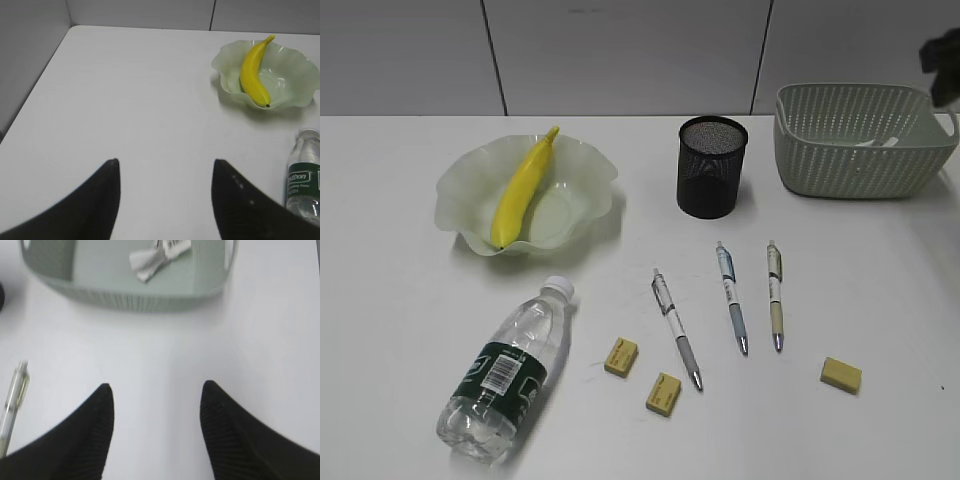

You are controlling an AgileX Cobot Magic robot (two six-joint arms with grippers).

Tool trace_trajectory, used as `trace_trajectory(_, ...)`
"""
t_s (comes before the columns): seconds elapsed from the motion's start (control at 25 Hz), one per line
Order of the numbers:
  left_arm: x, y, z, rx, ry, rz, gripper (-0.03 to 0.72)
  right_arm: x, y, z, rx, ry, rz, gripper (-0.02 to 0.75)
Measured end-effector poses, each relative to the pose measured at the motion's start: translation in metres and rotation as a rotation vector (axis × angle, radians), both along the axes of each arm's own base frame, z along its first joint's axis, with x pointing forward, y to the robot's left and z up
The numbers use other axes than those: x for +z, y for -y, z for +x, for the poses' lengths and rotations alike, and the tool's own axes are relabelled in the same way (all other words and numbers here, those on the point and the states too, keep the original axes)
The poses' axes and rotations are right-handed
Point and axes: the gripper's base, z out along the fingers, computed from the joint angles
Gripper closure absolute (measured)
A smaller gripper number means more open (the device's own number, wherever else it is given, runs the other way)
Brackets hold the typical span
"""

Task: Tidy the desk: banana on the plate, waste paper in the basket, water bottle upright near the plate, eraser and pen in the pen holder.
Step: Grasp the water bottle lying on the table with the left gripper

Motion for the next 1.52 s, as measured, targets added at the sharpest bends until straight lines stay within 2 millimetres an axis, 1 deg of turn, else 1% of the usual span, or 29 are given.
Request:
trace_trajectory(0.04,0.0,0.0,0.0,0.0,0.0,0.0,0.253,0.001,0.001,-0.023,-0.001,-0.005,0.004,0.297)
trace_trajectory(0.2,0.0,0.0,0.0,0.0,0.0,0.0,0.253,0.011,0.009,-0.135,-0.017,0.008,0.017,0.308)
trace_trajectory(0.28,0.0,0.0,0.0,0.0,-0.001,0.0,0.253,0.014,0.012,-0.182,-0.03,0.009,0.043,0.311)
trace_trajectory(0.36,0.001,0.001,0.004,-0.003,-0.021,0.001,0.253,0.017,0.012,-0.223,-0.035,0.046,0.083,0.312)
trace_trajectory(0.48,0.003,0.006,0.017,-0.031,-0.081,0.005,0.253,0.018,0.014,-0.272,-0.029,0.147,0.118,0.312)
trace_trajectory(0.56,0.008,0.012,0.029,-0.072,-0.109,0.002,0.253,0.016,0.015,-0.299,-0.021,0.203,0.134,0.312)
trace_trajectory(0.68,0.012,0.021,0.051,-0.118,-0.144,-0.037,0.253,0.01,0.015,-0.332,0.02,0.307,0.142,0.312)
trace_trajectory(0.76,0.012,0.026,0.069,-0.129,-0.181,-0.045,0.253,0.004,0.016,-0.348,0.031,0.38,0.14,0.312)
trace_trajectory(0.84,0.011,0.03,0.085,-0.148,-0.206,-0.028,0.253,-0.002,0.017,-0.355,0.035,0.421,0.141,0.313)
trace_trajectory(1.0,0.003,0.038,0.115,-0.189,-0.274,-0.002,0.253,-0.004,0.017,-0.356,0.037,0.428,0.139,0.314)
trace_trajectory(1.2,-0.015,0.049,0.15,-0.244,-0.378,0.024,0.253,-0.006,0.016,-0.348,0.039,0.48,0.142,0.314)
trace_trajectory(1.24,-0.023,0.053,0.159,-0.259,-0.417,0.036,0.253,-0.007,0.016,-0.347,0.04,0.484,0.143,0.314)
trace_trajectory(1.4,-0.038,0.076,0.174,-0.368,-0.468,0.08,0.253,-0.007,0.016,-0.346,0.04,0.497,0.143,0.314)
trace_trajectory(1.52,-0.051,0.103,0.184,-0.473,-0.53,0.114,0.253,-0.007,0.016,-0.346,0.041,0.499,0.144,0.314)
